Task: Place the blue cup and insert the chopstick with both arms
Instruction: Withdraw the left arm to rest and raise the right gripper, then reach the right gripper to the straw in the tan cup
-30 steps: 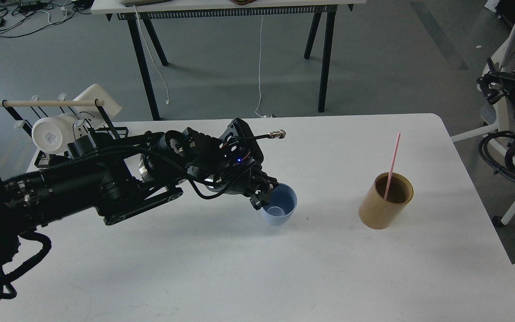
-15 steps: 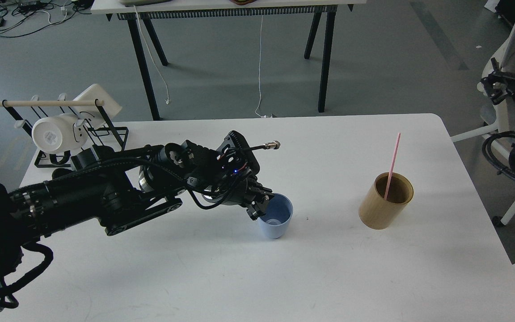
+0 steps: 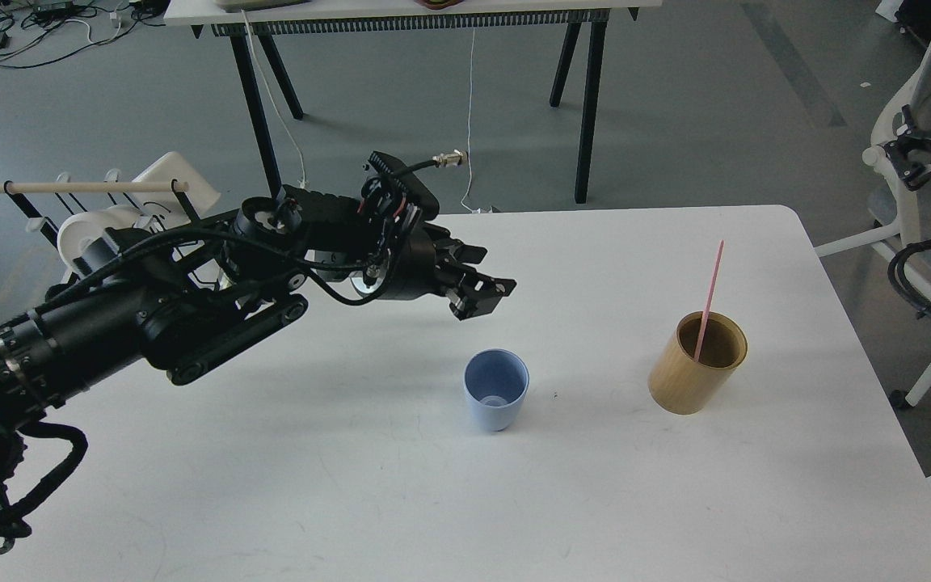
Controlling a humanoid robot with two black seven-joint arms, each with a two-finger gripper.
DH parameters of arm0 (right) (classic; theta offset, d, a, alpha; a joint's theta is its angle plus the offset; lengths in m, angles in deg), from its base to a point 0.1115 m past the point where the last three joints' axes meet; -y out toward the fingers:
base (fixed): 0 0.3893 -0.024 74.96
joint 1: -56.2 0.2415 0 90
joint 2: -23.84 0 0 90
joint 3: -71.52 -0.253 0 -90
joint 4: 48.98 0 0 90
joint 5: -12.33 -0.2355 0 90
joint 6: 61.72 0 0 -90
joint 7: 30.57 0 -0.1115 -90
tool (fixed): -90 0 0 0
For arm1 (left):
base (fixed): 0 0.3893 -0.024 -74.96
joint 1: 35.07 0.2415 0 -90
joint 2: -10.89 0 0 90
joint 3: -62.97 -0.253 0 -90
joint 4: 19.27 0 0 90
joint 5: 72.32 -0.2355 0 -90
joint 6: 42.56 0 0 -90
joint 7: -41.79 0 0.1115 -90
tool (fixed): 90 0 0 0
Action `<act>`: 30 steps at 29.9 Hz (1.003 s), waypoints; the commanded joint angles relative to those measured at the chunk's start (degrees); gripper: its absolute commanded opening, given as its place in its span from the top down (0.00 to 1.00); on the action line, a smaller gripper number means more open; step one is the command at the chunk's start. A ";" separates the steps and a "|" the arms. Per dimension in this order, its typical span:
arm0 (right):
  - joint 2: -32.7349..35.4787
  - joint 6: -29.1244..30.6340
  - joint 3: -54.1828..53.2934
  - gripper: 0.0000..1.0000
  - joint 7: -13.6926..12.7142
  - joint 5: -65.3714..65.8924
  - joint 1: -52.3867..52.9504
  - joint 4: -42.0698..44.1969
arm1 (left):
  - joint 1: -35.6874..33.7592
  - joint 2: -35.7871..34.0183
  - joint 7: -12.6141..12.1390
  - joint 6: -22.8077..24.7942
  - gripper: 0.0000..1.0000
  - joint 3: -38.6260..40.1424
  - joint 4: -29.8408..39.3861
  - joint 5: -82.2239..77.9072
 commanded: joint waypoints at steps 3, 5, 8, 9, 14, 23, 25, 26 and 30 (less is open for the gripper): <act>6.52 -0.01 6.99 0.02 0.23 1.38 1.03 -6.69 | 0.03 -1.73 -0.21 0.00 0.12 11.98 -4.87 22.09; 9.25 -0.01 9.01 0.02 0.23 3.39 0.86 -10.64 | 0.03 -1.64 -0.21 0.00 0.05 14.27 -9.17 31.66; 13.47 -0.01 11.30 0.02 0.23 8.49 0.60 -18.80 | 0.12 -1.55 -0.12 0.00 0.01 15.07 -16.20 48.62; 15.14 -0.01 11.83 0.02 0.23 10.77 0.33 -22.84 | 0.03 -1.55 -0.12 0.00 0.01 15.07 -18.66 55.12; 22.09 -1.19 12.27 0.02 0.23 24.12 -1.51 -41.74 | 0.03 -1.55 0.06 0.00 0.01 14.99 -26.32 81.68; 24.64 -20.17 14.64 0.02 -0.74 56.90 -3.98 -62.77 | 0.90 -1.55 -0.65 0.00 0.01 14.63 -33.45 107.03; 24.91 -22.38 16.13 0.02 -1.27 63.58 -3.98 -64.88 | 0.91 -1.55 -0.65 0.00 0.01 14.63 -34.68 108.18; 24.91 -23.17 16.92 0.02 -1.62 67.44 -3.98 -65.76 | 0.99 -1.55 -0.65 0.00 0.01 14.63 -35.29 108.44; 25.00 -25.36 20.35 0.02 -1.80 82.91 -4.15 -67.17 | 1.26 -1.47 -2.22 0.00 0.01 14.89 -36.88 109.15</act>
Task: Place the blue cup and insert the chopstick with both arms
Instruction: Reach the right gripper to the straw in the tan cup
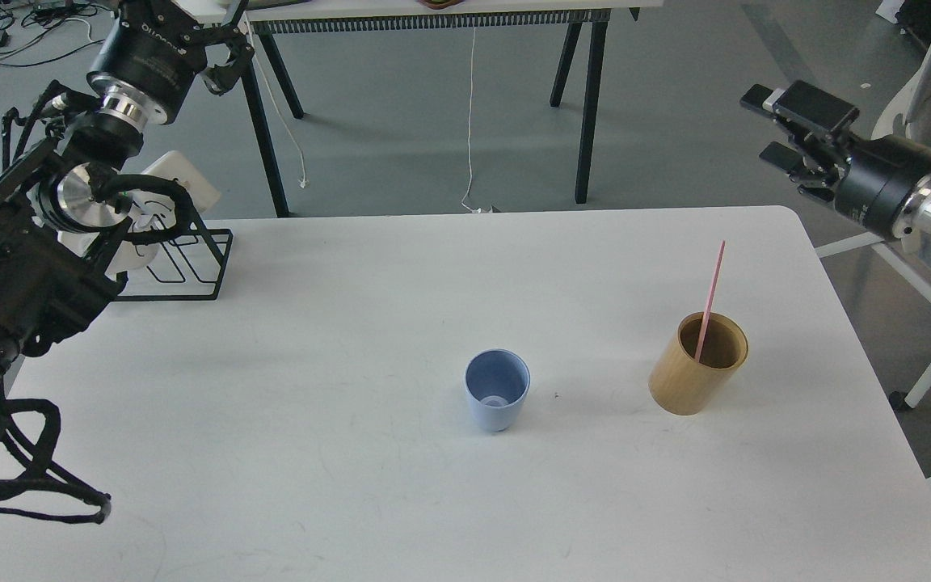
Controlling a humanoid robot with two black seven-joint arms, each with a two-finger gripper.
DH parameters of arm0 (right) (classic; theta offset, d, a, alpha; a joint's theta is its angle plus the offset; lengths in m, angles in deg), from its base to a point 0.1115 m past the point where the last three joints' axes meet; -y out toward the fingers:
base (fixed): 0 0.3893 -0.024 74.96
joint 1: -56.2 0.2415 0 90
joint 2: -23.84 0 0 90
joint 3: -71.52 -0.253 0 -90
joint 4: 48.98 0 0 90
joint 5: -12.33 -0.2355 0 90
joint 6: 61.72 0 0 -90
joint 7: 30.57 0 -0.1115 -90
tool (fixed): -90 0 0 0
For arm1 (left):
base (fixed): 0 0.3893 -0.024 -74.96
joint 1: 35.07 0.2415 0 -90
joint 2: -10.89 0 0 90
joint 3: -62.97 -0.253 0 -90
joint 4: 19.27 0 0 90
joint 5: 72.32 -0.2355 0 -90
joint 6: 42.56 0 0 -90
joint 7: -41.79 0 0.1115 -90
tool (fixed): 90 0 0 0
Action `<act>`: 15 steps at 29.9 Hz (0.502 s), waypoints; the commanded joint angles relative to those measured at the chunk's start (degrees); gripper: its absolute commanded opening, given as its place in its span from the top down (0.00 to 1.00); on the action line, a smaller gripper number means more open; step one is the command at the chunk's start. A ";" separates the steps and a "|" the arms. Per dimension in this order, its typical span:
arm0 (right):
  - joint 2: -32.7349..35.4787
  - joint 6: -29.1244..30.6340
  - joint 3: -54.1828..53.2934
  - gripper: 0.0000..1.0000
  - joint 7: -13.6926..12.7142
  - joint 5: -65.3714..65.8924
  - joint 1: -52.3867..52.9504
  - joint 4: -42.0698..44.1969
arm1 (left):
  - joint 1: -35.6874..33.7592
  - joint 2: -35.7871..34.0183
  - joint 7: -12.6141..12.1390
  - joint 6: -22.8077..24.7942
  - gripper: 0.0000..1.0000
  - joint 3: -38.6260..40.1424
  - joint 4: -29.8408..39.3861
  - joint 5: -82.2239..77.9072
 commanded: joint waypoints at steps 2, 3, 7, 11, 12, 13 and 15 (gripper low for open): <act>-0.07 -3.98 4.35 0.02 -0.14 17.11 -0.23 -0.81 | 0.11 0.16 -2.90 0.01 0.01 0.35 -1.89 1.92; -0.07 -4.95 5.58 0.03 -0.14 19.49 -0.40 -0.72 | 0.11 0.24 -3.61 0.01 0.01 0.35 -2.59 3.06; -0.33 -7.07 9.97 0.08 -0.23 22.67 -1.02 -0.55 | 0.11 0.42 -3.88 0.01 0.01 0.35 -3.57 5.61; -0.95 -8.74 13.58 0.19 -1.45 22.76 -1.46 0.07 | 0.20 0.68 -3.88 0.01 0.01 0.35 -3.57 5.70; -1.39 -9.09 14.37 0.21 -2.76 22.85 -1.46 0.07 | 0.20 0.68 -3.88 0.01 0.01 0.26 -3.57 5.70; -1.74 -9.18 14.90 0.24 -3.91 22.94 -1.46 0.07 | 0.20 0.68 -3.88 0.01 0.01 0.35 -3.57 5.70; -2.70 -9.18 15.96 0.31 -5.06 23.55 -1.54 1.12 | 0.20 0.68 -3.79 0.01 0.01 0.35 -3.66 5.70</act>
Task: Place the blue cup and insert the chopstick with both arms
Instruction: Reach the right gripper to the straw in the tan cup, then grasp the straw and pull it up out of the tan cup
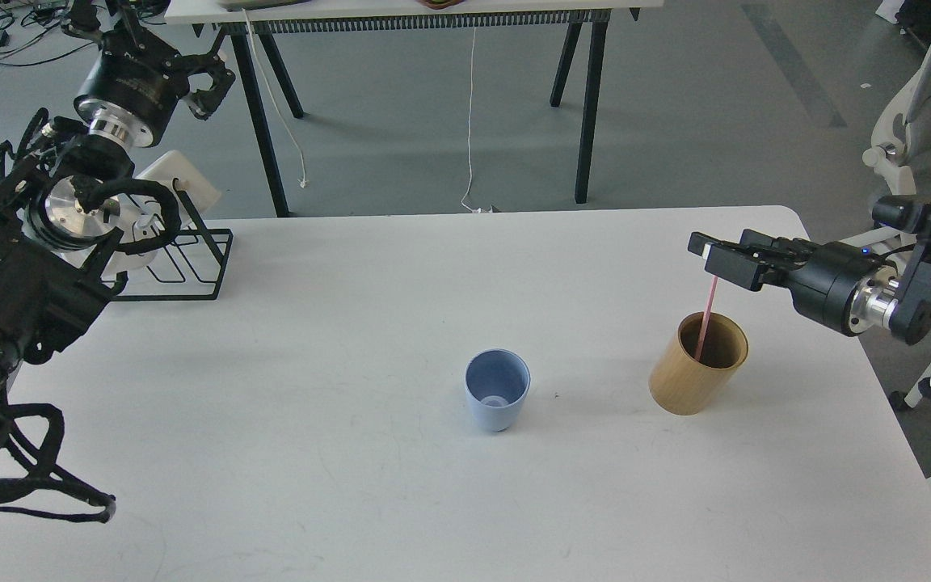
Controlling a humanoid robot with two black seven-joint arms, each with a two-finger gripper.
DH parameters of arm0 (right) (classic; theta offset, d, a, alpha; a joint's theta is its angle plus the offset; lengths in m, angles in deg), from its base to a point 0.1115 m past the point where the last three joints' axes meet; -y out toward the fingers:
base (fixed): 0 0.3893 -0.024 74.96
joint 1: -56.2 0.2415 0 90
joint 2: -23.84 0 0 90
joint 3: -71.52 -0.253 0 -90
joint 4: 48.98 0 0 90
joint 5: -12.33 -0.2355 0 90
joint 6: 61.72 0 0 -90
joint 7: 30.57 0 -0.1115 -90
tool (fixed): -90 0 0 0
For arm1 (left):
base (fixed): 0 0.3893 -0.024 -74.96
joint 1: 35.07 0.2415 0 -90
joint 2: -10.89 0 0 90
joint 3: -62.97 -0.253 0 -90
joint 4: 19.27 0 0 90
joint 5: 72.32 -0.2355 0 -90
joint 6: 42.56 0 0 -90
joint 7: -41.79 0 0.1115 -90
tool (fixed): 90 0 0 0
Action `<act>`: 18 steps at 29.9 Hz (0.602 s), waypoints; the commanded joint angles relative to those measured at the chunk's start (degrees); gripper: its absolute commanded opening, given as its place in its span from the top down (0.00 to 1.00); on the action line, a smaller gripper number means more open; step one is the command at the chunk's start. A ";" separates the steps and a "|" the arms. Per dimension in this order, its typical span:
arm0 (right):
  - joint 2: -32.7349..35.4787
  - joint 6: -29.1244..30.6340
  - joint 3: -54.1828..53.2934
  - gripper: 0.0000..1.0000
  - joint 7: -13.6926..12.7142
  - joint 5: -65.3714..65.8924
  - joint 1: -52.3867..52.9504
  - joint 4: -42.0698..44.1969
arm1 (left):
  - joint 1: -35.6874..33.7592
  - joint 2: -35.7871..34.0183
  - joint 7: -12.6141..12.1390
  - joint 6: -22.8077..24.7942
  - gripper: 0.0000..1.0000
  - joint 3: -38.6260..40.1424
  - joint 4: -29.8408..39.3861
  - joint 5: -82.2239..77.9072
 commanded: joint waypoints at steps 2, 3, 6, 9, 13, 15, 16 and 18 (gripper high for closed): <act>-2.29 -0.27 1.66 0.32 -1.95 0.97 -0.20 2.32 | 0.01 -0.07 0.08 0.00 0.01 0.00 -0.10 0.01; -2.99 -0.27 1.75 0.34 -2.04 0.97 -0.38 2.50 | 0.01 -0.07 0.08 0.00 0.01 0.00 -0.10 0.01; -4.49 -0.18 2.19 0.48 -2.48 1.06 -0.47 2.85 | -0.08 -0.33 0.00 0.00 0.01 -0.09 -0.10 -0.07; -4.84 -0.01 3.07 0.62 -3.53 1.14 -0.47 2.85 | -0.08 -0.42 0.00 0.00 0.01 -0.18 -0.10 -0.07; -4.75 0.17 4.13 0.79 -3.88 2.90 -0.29 2.85 | -0.08 -0.42 0.08 0.00 0.01 -0.18 -0.10 -0.07; -4.84 0.17 4.13 0.87 -3.97 3.60 -0.20 2.77 | 0.01 -0.42 0.44 0.00 0.01 -0.27 -0.19 -0.07; -4.84 0.17 4.04 0.90 -3.97 3.78 -0.20 2.76 | 0.01 -0.34 0.52 0.00 0.01 -0.27 -0.19 0.01; -4.84 0.17 4.13 0.94 -4.06 3.87 -0.12 2.85 | 0.01 -0.34 0.52 0.00 0.01 -0.27 -0.45 0.01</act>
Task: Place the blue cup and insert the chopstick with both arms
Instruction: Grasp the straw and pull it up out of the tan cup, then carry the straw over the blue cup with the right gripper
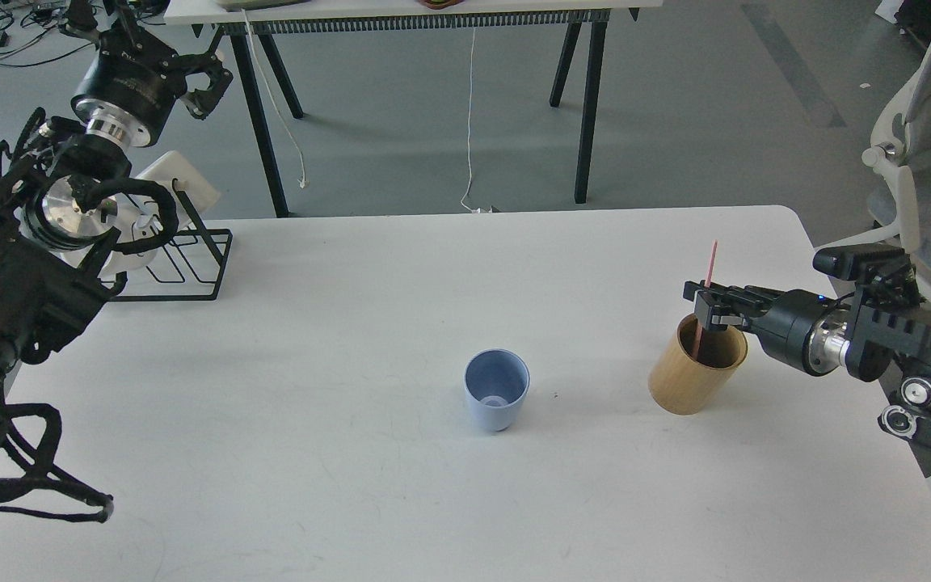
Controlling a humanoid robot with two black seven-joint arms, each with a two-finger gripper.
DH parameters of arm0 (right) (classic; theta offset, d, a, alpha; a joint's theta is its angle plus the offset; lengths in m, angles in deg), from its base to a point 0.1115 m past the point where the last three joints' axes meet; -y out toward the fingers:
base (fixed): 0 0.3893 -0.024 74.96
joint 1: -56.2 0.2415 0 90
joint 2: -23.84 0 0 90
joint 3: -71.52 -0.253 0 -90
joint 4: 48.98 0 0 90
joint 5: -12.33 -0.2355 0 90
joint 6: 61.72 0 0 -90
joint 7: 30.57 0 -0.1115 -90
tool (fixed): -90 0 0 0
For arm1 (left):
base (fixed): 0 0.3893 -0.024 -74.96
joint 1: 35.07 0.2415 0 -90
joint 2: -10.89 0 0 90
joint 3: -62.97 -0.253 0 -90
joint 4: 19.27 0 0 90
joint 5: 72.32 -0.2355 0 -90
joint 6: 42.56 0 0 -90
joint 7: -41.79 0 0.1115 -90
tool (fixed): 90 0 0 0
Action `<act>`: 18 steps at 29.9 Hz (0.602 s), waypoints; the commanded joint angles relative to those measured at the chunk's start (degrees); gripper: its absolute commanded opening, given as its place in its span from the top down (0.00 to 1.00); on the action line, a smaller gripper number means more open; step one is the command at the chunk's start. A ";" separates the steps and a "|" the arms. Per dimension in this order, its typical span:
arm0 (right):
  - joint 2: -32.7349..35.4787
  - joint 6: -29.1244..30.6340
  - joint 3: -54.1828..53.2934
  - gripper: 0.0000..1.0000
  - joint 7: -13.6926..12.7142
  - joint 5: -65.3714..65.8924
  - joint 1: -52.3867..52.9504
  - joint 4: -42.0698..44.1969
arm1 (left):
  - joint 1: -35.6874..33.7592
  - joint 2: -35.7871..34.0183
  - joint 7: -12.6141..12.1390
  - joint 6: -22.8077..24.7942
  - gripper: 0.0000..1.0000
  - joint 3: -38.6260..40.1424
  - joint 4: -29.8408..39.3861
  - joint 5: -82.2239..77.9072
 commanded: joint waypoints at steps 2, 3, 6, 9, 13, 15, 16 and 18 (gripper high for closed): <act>0.42 0.00 -0.03 0.94 0.00 0.36 0.45 -0.15 | 0.06 0.07 0.13 0.00 0.01 -0.02 -0.41 0.08; 0.60 0.00 -0.12 0.94 0.00 0.36 0.54 -0.32 | 0.06 0.07 0.13 0.00 0.01 -0.10 -0.41 0.08; 1.91 0.00 -0.47 0.94 0.00 0.27 1.15 -1.29 | 0.15 -0.01 0.04 0.00 0.01 -0.02 -0.41 0.08; 6.12 0.27 -0.47 0.94 0.00 0.10 2.47 -4.53 | 0.15 -0.19 0.04 0.00 0.01 -0.02 -0.41 0.08; 12.71 3.24 -1.17 0.94 0.26 -0.78 5.36 -9.72 | 0.06 -0.45 -0.05 0.00 0.01 -0.02 -0.41 0.08; 15.18 5.62 -2.49 0.94 0.52 -0.87 8.00 -10.96 | 0.15 -0.45 -0.05 0.00 0.01 -0.10 -0.41 0.08; 15.97 6.67 -3.80 0.94 0.53 -0.87 9.32 -11.40 | 0.06 -0.45 -0.14 0.00 0.01 -0.10 -0.41 0.08; 16.33 8.17 -7.13 0.94 0.53 -1.05 11.25 -11.40 | 0.06 -0.45 -0.05 0.00 0.01 -0.10 -0.41 0.08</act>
